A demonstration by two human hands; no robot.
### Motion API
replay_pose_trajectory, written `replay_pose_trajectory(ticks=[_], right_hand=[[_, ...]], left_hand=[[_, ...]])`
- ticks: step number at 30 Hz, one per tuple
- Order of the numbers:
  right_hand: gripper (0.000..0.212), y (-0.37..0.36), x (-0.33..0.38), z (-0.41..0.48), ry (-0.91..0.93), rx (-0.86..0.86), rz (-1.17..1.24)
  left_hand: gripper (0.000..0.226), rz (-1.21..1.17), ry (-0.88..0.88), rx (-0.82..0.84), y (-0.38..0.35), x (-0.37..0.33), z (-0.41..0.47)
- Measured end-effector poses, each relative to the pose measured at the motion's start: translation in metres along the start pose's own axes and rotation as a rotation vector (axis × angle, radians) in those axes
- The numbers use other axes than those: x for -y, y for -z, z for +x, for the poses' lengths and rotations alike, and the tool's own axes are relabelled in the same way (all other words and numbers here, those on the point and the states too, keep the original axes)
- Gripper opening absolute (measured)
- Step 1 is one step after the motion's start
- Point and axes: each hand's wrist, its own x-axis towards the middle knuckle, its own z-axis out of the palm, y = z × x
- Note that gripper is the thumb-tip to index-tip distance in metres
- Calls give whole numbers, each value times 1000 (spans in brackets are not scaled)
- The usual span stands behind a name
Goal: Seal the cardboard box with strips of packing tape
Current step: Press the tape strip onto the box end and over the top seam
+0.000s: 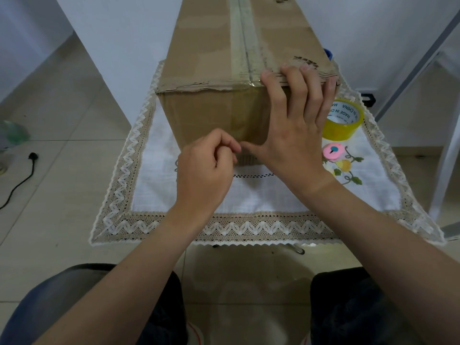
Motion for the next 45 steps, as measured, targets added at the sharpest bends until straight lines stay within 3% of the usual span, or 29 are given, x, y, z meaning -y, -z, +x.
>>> replay_pose_trajectory(ticks=[2,4,9,12,15,25,33,41,45], right_hand=[[117,0,1,0,0,-12,4],[109,4,0,1,-5,-21,28],[56,27,-4,17,-90,-23,229],[46,31,0,28,-157,-39,274],[42,29,4,39,-214,-49,304],[24,35,-14,47,-144,38,460],[39,36,-6,52,-208,17,413],[23,39,-19,51,-174,72,518],[36,39,-11,51,-217,47,456]], left_hand=[[19,191,-246,-118,1,0,7],[21,336,-380,-226,3,-2,18],[34,519,-370,-353,6,-20,44],[33,543,-376,-249,7,-23,62],[32,523,-351,-184,5,-19,68],[20,358,-385,-226,5,-10,71],[27,376,-371,-223,7,-11,72],[28,403,-397,-130,16,-7,73],[36,425,-379,-127,16,-8,72]])
